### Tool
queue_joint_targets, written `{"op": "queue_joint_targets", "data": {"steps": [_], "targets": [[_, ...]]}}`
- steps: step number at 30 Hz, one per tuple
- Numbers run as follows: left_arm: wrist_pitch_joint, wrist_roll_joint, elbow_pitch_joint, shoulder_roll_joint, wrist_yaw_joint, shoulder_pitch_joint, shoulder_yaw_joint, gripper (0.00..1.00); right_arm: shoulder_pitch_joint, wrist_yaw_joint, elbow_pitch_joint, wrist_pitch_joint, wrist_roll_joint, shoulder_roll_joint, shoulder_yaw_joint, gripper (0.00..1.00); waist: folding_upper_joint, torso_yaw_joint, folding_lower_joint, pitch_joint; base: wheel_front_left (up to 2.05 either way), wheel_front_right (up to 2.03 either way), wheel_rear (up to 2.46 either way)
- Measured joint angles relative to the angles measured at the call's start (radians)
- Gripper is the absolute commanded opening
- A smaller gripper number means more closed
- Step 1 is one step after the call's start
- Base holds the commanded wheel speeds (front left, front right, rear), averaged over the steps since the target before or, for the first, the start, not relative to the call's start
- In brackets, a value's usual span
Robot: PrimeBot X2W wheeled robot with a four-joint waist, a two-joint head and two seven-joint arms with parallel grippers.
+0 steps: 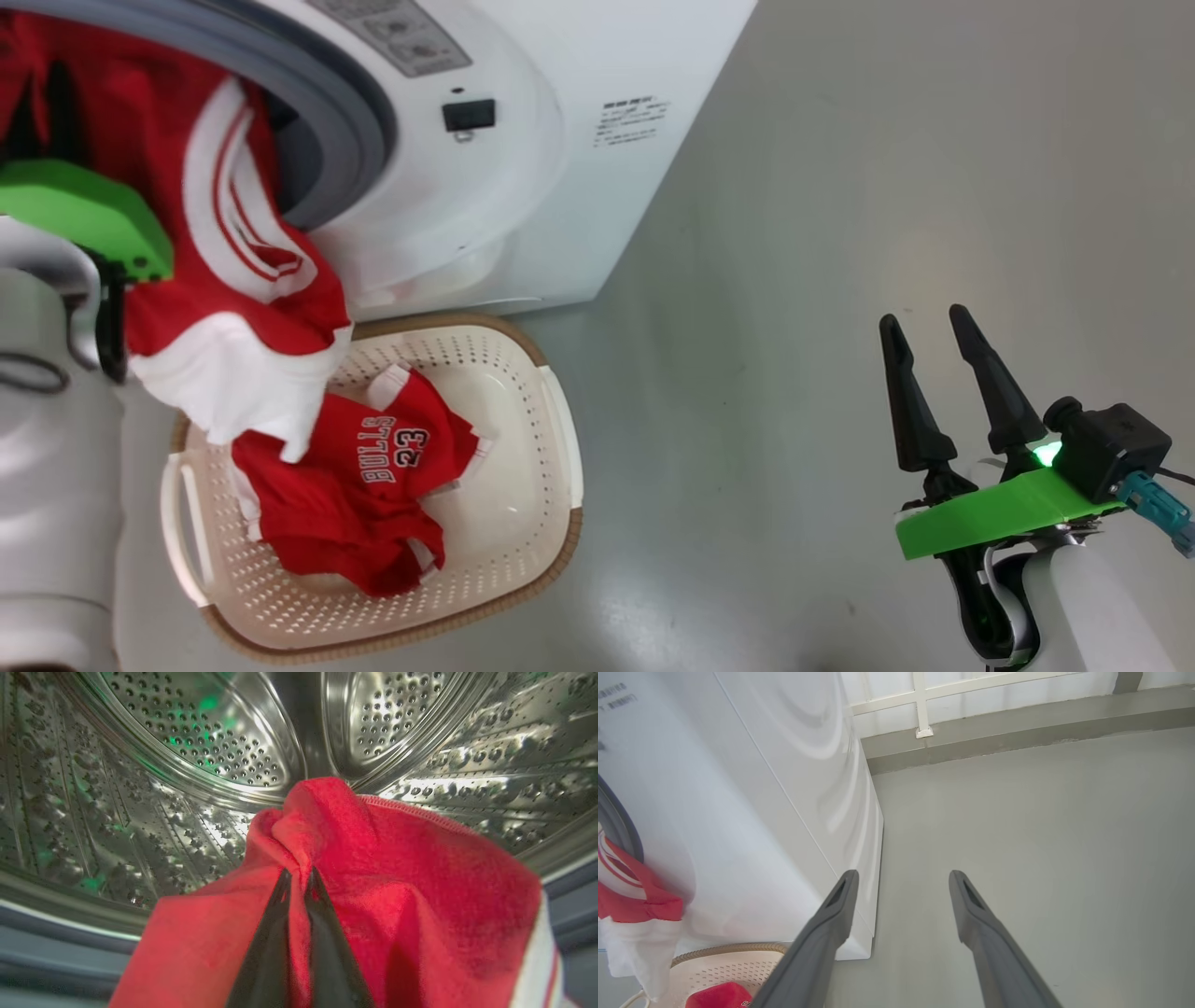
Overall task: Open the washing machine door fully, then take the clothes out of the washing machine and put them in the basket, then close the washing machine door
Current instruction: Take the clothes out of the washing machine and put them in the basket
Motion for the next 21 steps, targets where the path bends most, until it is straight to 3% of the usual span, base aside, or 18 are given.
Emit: {"op": "queue_joint_targets", "data": {"steps": [9, 13, 21], "targets": [[-0.003, -0.06, -0.329, -0.061, -0.051, 0.248, 0.05, 0.0, 0.012, 0.0, 0.003, 0.0, -0.037, 0.0, -0.004, 1.0, 0.0001, 0.038, 0.0, -0.055, 0.0, 0.0, 0.0], [-0.003, -0.067, -0.523, -0.105, -0.061, 0.377, 0.078, 0.0, 0.047, 0.0, 0.012, 0.0, -0.049, 0.0, -0.006, 1.0, 0.0, 0.062, 0.0, -0.095, 0.0, 0.0, 0.0], [-0.004, -0.067, -0.759, -0.156, -0.069, 0.596, 0.073, 0.0, 0.088, 0.0, 0.019, 0.0, -0.052, 0.0, -0.012, 1.0, 0.0, 0.101, 0.0, -0.154, 0.0, 0.0, 0.0]]}}
